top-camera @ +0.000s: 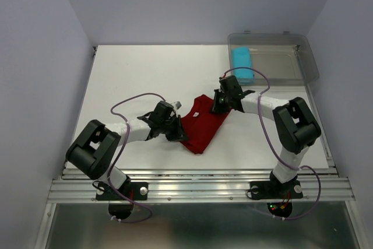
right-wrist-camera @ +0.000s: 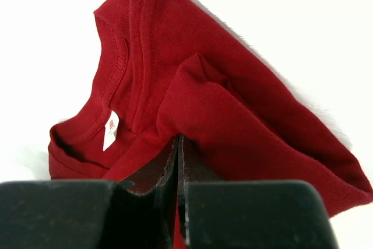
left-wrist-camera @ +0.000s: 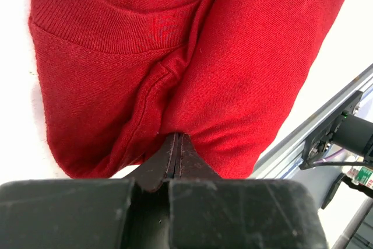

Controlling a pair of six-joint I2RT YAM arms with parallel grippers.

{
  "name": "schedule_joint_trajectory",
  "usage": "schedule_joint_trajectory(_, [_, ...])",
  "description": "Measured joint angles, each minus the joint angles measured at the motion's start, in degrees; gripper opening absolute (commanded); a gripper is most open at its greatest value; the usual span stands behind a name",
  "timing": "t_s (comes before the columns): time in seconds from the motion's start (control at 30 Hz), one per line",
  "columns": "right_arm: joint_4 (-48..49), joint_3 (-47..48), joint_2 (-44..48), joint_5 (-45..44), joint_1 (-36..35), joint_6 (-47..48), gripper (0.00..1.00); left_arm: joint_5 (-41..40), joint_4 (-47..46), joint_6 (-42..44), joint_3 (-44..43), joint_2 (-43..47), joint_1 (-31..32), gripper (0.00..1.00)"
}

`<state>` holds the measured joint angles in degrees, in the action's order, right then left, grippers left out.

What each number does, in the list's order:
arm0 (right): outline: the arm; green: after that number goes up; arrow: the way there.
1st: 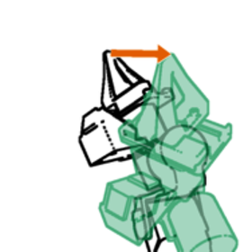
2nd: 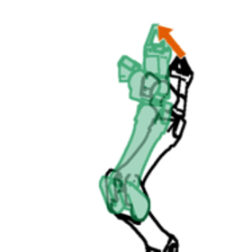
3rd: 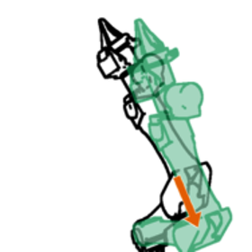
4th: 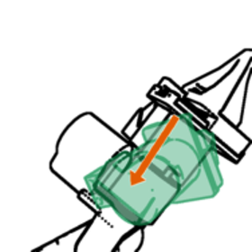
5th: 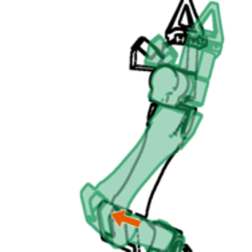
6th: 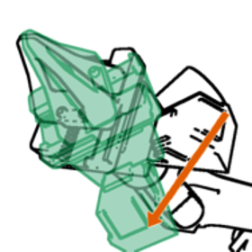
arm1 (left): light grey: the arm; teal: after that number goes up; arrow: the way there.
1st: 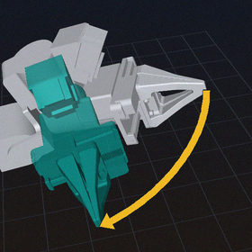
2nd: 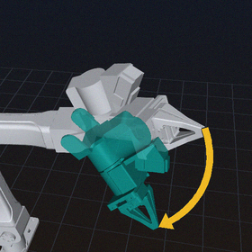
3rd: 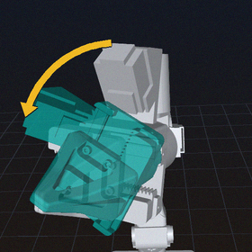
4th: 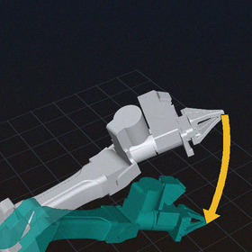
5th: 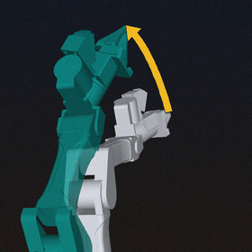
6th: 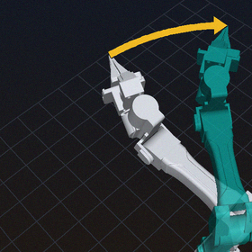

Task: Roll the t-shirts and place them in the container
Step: Roll the T-shirt to the center of the board.

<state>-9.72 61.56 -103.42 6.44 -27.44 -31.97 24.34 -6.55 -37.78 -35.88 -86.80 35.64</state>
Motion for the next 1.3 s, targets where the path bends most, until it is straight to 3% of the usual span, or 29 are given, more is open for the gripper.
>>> schedule_joint_trajectory(0.47, [-1.3, 0.0, 9.6, 2.1, -2.4, 1.8, 0.09, -0.8, 5.1, 3.8, -8.2, 1.2, -2.2, 0.00])
schedule_joint_trajectory(0.7, [-2.7, 0.0, 9.3, 2.1, -8.2, 1.8, 0.09, -1.0, 5.1, 4.4, -9.2, -0.2, -4.0, 0.00])
schedule_joint_trajectory(0.93, [-3.2, 0.0, 5.3, 1.8, -12.9, 1.0, 0.08, 1.1, 3.4, 3.4, -10.5, -10.6, -4.5, 0.00])
schedule_joint_trajectory(1.3, [-3.9, 0.2, 0.7, 0.0, -14.3, 3.2, 0.08, 2.7, 2.0, 3.4, -10.8, -11.7, -5.6, 0.00])
